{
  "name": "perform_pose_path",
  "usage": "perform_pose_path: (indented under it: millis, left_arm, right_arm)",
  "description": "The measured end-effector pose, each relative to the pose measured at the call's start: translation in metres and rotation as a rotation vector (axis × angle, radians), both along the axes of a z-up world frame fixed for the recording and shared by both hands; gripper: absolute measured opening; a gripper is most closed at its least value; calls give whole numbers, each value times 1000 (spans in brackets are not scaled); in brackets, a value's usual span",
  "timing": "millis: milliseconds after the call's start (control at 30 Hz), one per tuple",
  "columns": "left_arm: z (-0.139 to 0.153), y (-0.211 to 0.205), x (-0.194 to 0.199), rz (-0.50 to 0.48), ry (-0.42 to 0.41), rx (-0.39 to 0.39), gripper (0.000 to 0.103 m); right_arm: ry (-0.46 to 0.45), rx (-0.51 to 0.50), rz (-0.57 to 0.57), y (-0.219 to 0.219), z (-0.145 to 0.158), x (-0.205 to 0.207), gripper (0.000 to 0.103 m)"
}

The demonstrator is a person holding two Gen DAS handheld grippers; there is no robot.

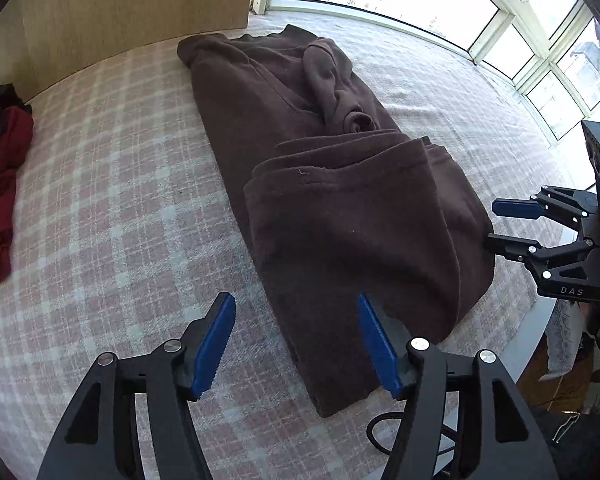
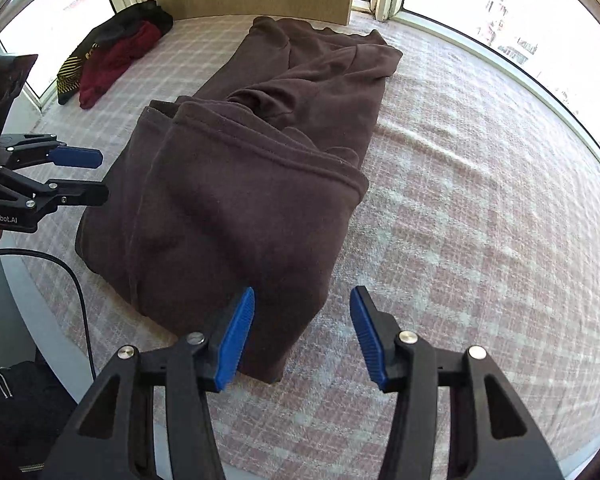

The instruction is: Fold clothes

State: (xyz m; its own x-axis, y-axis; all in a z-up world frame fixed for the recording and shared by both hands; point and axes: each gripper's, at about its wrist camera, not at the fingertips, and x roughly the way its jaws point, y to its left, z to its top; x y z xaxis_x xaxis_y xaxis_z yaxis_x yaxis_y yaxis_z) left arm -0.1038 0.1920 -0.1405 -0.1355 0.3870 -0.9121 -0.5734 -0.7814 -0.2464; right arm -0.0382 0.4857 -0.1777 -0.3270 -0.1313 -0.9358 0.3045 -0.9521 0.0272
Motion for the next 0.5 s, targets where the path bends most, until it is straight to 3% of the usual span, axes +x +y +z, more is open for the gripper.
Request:
perform_pose_path:
  millis: [33, 67, 100, 167, 200, 233, 267, 433, 500]
  left_arm:
    - [-4, 1, -1, 0, -20, 11, 56]
    - [-8, 2, -3, 1, -39, 21, 41]
    - [-12, 4, -4, 0, -53, 28, 19]
    - [-12, 9, -1, -22, -14, 7, 8]
    - [-13, 9, -1, -24, -11, 6, 5]
    - [-13, 9, -1, -27, -8, 4, 5]
    - [-14, 8, -1, -29, -4, 3, 5]
    - [-16, -12, -11, 29, 11, 12, 5]
    - [-18, -14, -8, 25, 68, -47, 2]
  right_arm:
    - [3, 5, -5, -2, -2, 2, 50]
    - [7, 11, -8, -3, -4, 3, 50]
    - [7, 13, -8, -4, -5, 4, 50]
    - [7, 16, -8, -6, -6, 7, 49]
    - [7, 17, -8, -6, -6, 9, 42]
    - [7, 10, -18, -7, -7, 8, 22]
    - [6, 3, -29, -7, -8, 8, 11]
    - [15, 25, -51, -2, -6, 7, 9]
    - [25, 73, -75, 2, -7, 7, 9]
